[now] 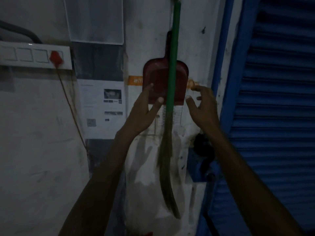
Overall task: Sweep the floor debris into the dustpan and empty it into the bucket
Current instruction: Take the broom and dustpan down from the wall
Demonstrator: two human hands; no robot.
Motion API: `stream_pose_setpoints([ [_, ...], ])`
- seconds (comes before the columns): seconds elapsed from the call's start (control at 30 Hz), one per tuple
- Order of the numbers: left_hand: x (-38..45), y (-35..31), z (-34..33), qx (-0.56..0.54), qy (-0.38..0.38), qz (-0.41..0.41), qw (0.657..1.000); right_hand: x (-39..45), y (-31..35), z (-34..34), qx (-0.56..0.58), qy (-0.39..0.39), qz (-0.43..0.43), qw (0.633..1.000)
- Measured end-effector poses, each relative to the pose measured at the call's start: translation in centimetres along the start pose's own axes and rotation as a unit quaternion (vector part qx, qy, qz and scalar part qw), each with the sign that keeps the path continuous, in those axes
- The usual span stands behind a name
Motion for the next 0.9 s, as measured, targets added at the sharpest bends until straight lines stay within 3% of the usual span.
stream_pose_setpoints([
  [0.13, 6.9, -0.6, -0.7, -0.023, -0.046, -0.025, 0.998, 6.8, -1.9, -2.0, 0.006, 0.015, 0.018, 1.000],
  [0.27, 15.5, 0.9, -0.5, -0.014, -0.061, 0.009, 0.998, 14.5, -3.5, -3.5, 0.008, 0.021, 0.044, 0.999],
  [0.5, 30.0, 2.5, -0.2, -0.061, -0.092, -0.014, 0.994, 27.2, -4.1, -6.1, -0.026, -0.009, 0.089, 0.996],
  [0.73, 40.3, 2.4, -1.6, -0.101, -0.093, -0.003, 0.991, 36.2, -2.8, -8.3, 0.020, -0.073, 0.036, 0.996],
  [0.9, 43.7, 2.2, -1.2, -0.142, -0.192, -0.040, 0.970, 40.7, -1.9, -9.0, 0.141, -0.059, -0.034, 0.988],
])
Point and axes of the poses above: each hand's wrist, its own x-axis towards the middle knuckle, its own z-axis out of the back of the hand, y = z × x, the point moved 4 cm from there along x, towards the middle knuckle, and after that the axes turned 2 degrees about -x, right-handed, at the moved point
